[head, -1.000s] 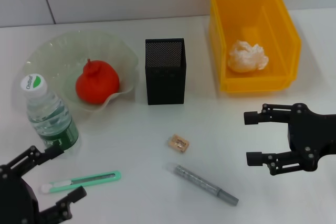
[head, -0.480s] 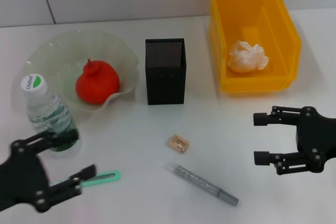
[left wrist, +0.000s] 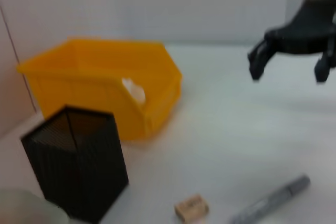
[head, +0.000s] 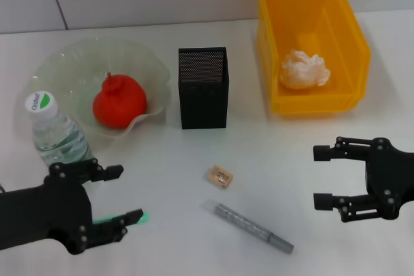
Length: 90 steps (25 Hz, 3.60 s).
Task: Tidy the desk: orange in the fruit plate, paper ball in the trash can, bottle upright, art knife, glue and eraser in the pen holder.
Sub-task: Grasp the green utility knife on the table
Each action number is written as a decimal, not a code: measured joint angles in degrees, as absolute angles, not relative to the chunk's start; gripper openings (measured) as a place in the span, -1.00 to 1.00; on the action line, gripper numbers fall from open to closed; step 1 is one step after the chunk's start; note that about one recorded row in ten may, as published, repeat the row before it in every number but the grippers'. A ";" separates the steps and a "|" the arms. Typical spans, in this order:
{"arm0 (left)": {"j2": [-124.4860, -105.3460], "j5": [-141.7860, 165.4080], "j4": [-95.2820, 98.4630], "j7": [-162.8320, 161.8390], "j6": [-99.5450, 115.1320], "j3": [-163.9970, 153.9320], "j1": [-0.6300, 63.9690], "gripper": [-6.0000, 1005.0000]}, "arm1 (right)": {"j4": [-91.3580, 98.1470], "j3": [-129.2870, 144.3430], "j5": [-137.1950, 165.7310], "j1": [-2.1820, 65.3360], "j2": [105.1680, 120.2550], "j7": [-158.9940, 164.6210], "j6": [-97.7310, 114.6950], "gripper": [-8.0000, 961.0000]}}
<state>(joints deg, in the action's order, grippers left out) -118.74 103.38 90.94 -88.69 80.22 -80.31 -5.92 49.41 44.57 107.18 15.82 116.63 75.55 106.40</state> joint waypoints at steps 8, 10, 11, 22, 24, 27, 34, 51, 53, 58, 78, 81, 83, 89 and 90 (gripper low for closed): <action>-118.48 120.83 99.84 -108.79 84.11 -83.79 0.71 0.40 | 49.38 45.29 110.19 15.83 116.80 72.09 107.62 0.74; -118.59 126.52 99.95 -115.01 87.80 -84.80 5.42 0.40 | 49.39 45.34 111.45 15.88 116.80 70.73 108.13 0.74; -118.66 127.96 100.00 -116.35 88.38 -85.54 6.65 0.40 | 49.39 45.39 112.14 15.93 116.81 70.03 108.32 0.74; -118.91 136.26 100.04 -121.41 88.06 -92.22 11.89 0.46 | 46.24 43.77 114.29 15.64 116.86 64.64 108.04 0.74; -118.90 136.67 100.10 -121.82 88.07 -92.87 12.30 0.47 | 44.68 42.77 114.46 15.64 116.90 63.22 107.84 0.74; -118.88 136.82 100.19 -121.99 88.38 -93.07 12.70 0.48 | 44.00 42.52 114.46 15.61 116.85 62.83 107.83 0.74; -118.84 143.69 99.77 -126.28 92.05 -93.85 14.57 0.48 | 43.25 42.37 114.51 15.39 116.68 62.75 107.83 0.74; -119.08 150.81 95.63 -129.91 92.95 -96.96 19.76 0.48 | 41.67 42.89 114.64 15.63 116.68 62.13 106.39 0.74; -119.10 150.83 94.22 -130.46 92.70 -97.23 21.56 0.48 | 41.66 42.98 114.86 15.64 116.82 62.13 106.39 0.74; -119.14 150.81 89.68 -132.03 92.38 -98.62 26.91 0.48 | 41.56 42.98 115.23 15.52 116.92 62.13 106.46 0.74; -119.18 151.46 85.48 -136.07 91.28 -104.67 31.89 0.44 | 40.60 42.94 115.23 14.50 117.00 60.49 106.53 0.74; -119.18 151.64 84.05 -136.14 90.19 -105.16 32.40 0.42 | 40.55 43.00 115.23 14.65 116.94 60.48 106.45 0.74; -119.18 151.68 83.66 -136.22 89.99 -105.17 32.49 0.41 | 40.53 43.00 115.24 14.71 116.91 60.47 106.44 0.74; -119.18 151.70 82.30 -136.25 89.89 -105.26 32.78 0.37 | 40.51 42.87 115.25 14.76 116.82 59.95 106.43 0.74; -119.18 151.70 82.30 -136.25 89.89 -105.26 32.78 0.36 | 40.51 42.86 115.26 14.76 116.81 59.93 106.43 0.74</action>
<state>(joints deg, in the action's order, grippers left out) -119.18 151.70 82.30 -136.25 89.89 -105.26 32.78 40.51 42.86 115.26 14.76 116.81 59.94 106.43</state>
